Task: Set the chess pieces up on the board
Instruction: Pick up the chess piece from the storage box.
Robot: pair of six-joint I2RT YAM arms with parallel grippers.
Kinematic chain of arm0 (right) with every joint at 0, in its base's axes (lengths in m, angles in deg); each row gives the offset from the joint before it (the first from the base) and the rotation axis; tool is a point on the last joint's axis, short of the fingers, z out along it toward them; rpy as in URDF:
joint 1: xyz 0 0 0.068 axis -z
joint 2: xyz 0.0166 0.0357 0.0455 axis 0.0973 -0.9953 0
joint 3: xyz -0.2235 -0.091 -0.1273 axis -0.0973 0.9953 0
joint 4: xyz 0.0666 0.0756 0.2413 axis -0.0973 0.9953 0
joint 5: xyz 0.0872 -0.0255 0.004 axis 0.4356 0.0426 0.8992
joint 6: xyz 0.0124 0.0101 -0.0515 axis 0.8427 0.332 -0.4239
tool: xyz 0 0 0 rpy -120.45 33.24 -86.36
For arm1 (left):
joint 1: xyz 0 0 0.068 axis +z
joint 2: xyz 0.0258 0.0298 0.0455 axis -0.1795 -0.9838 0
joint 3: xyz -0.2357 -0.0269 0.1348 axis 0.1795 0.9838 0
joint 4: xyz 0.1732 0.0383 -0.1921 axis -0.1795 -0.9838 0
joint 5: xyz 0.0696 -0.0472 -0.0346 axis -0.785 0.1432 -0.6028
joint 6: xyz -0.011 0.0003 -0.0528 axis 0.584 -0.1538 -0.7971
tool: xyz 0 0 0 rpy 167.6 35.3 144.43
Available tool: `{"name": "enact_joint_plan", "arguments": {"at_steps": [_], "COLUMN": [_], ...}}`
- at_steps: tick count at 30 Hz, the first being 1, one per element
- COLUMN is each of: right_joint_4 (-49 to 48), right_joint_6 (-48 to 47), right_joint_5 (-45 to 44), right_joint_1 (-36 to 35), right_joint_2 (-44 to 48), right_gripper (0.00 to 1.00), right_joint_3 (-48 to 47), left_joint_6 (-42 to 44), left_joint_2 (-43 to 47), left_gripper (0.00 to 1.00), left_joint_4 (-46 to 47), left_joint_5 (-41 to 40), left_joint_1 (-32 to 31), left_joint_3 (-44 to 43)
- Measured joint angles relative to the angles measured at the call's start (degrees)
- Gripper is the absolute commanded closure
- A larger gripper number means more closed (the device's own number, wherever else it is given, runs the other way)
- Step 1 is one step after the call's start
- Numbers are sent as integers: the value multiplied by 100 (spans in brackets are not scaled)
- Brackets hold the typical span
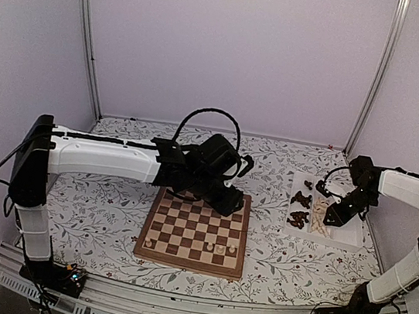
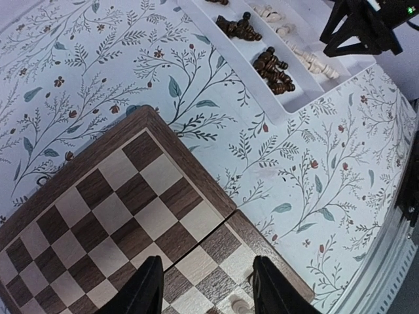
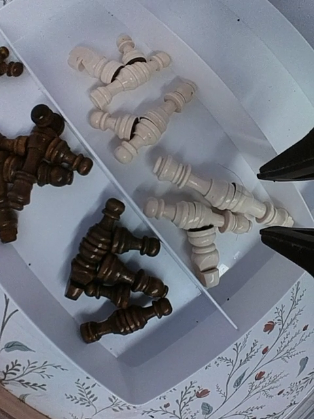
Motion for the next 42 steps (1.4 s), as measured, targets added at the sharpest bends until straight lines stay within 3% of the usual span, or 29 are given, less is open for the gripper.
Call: {"name": "enact_joint_plan", "arguments": {"at_steps": [14,25,34,38,42], "right_joint_4": [-101,-442,-426,-203,-96], "right_joint_6": [101,271,173,46,-39], "right_joint_5": [63,94,234,398,872], "right_joint_1": [0,0,4,35,125], "right_joint_2": [-826,-1394,-1473,-1298,-562], "right_gripper": [75,72,93,95,95], "right_joint_3": [-627,-387,-509,-544,-629], "left_joint_6": [13,-61,-52,-39,-11], "left_joint_2": [398,490,190,160,140], "left_gripper": [53,53,54,54,53], "left_joint_4": [516,520,363,319,332], "left_joint_5": [348,424,636,645,634], "left_joint_1": [13,17,31,35,37], "left_joint_3": [901,962,743,619,356]}}
